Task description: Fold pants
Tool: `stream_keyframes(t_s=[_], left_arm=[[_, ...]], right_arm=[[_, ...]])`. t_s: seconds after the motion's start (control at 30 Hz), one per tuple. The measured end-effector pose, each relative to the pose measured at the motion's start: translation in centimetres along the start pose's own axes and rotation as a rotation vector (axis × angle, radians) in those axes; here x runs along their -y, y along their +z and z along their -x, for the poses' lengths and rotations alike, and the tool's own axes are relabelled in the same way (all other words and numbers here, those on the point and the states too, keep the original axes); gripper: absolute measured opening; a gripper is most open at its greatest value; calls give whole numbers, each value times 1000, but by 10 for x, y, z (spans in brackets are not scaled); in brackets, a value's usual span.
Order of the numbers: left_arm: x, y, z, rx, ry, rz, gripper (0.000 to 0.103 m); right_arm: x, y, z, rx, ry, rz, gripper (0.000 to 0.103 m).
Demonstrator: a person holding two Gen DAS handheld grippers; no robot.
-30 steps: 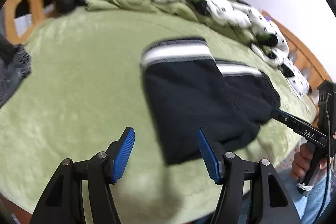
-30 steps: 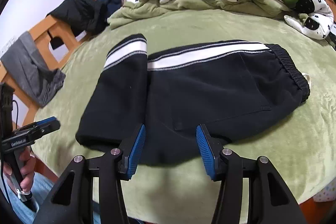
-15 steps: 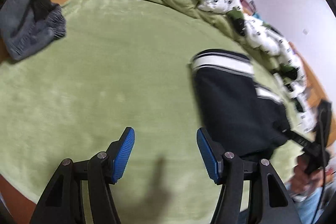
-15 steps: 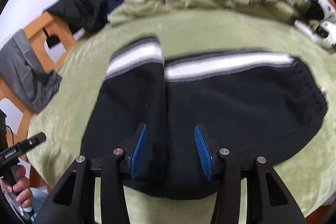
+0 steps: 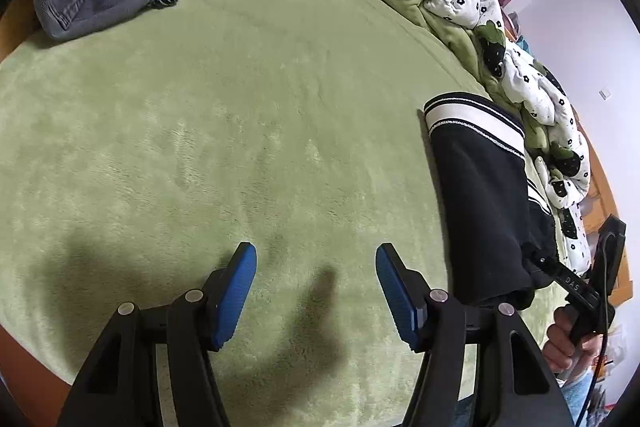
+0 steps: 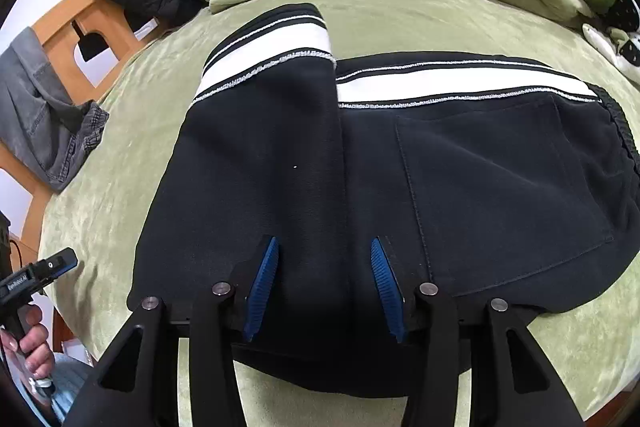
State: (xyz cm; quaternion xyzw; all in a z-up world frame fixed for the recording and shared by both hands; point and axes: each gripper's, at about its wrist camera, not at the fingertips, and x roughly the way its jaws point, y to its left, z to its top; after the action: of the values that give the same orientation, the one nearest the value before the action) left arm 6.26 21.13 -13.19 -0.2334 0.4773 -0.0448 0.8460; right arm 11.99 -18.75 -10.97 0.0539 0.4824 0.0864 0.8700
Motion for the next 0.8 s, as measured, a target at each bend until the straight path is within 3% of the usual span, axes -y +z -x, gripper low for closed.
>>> stream_keyframes(t_s=[0.2, 0.33, 0.4, 0.47, 0.73, 0.8], left_arm=[[13, -2, -5, -31, -57, -29, 60], [22, -5, -7, -44, -57, -62, 61], [25, -6, -9, -46, -45, -80, 61], [26, -6, -9, -50, -41, -88, 61], [23, -5, -10, -58, -58, -74, 61], [22, -5, -10, -59, -56, -72, 61]], right_arm=[[0, 1, -7, -8, 24, -31, 51], [0, 3, -5, 12, 40, -38, 51], [-2, 2, -8, 10, 22, -32, 41], [-6, 1, -8, 33, -36, -11, 15], [-4, 4, -8, 28, -8, -17, 19], [-1, 4, -7, 29, 7, -32, 26]])
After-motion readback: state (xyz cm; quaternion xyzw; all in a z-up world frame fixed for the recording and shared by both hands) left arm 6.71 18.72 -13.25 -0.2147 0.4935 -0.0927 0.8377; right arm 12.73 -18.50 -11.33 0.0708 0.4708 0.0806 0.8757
